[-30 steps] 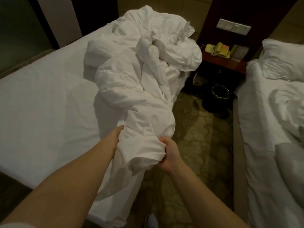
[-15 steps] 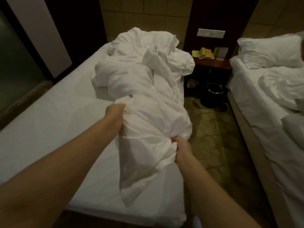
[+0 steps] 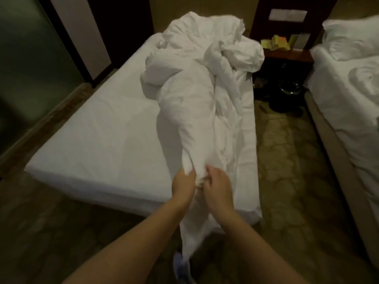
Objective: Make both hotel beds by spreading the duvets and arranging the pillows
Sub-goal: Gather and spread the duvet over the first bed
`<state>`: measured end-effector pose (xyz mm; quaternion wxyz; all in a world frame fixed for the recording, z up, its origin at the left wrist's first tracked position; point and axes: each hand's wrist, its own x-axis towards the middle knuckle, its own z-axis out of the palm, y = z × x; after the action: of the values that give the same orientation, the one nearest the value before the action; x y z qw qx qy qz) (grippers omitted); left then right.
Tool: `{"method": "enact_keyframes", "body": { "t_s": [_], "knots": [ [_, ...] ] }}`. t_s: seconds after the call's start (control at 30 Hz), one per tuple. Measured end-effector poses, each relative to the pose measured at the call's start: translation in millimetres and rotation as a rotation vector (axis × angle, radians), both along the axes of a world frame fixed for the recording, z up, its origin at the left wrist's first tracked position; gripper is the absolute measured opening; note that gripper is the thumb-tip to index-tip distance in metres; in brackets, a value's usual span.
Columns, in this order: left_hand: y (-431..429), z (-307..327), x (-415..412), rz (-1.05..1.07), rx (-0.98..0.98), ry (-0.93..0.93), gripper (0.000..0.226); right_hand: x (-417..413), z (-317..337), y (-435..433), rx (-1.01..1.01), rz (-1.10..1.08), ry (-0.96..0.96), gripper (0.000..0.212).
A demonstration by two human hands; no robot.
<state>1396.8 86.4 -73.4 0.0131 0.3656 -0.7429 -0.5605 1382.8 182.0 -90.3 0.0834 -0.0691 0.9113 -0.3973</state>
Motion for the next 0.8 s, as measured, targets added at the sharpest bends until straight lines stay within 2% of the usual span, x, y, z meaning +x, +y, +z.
{"method": "enact_keyframes", "body": {
  "t_s": [0.07,0.1,0.17,0.23,0.3,0.33,0.4,0.47,0.5,0.57,0.67,0.73,0.8],
  "knots": [
    [3,11,-4,0.015,0.168,0.084,0.025,11,10,-2,-0.099,0.089,-0.061,0.054],
    [5,14,-1,0.034,0.308,0.114,0.022,17,17,-1,-0.055,0.098,-0.06,0.061],
    [4,17,1,0.062,0.523,0.115,0.018,22,27,-3,0.184,0.181,0.019,0.076],
    [1,16,-2,0.009,0.584,0.051,0.016,18,34,-10,0.38,0.241,0.063,0.087],
    [-6,16,-14,-0.084,0.584,0.009,0.015,2,34,-19,0.485,0.192,0.069,0.09],
    [-10,17,-22,-0.131,0.589,0.002,0.014,-9,35,-23,0.499,0.15,0.07,0.084],
    [-21,16,-44,-0.18,0.608,-0.005,0.011,-37,43,-29,0.48,0.072,0.07,0.054],
    [-37,12,-71,-0.137,0.654,-0.027,0.015,-65,56,-36,0.49,0.042,0.084,0.028],
    [-47,8,-87,-0.07,0.717,-0.04,0.017,-77,61,-39,0.491,0.028,0.093,0.023],
    [-68,-1,-123,0.063,0.905,-0.111,0.024,-96,73,-47,0.417,-0.026,0.135,0.024],
    [-88,-10,-173,0.043,1.021,-0.257,0.024,-118,89,-59,0.232,-0.12,0.231,0.024],
    [-88,-10,-205,0.006,1.091,-0.241,0.029,-127,96,-58,0.139,-0.197,0.333,0.023],
    [-87,-1,-234,0.076,1.227,-0.185,0.037,-134,94,-46,0.14,-0.29,0.404,0.031]
  ]
}}
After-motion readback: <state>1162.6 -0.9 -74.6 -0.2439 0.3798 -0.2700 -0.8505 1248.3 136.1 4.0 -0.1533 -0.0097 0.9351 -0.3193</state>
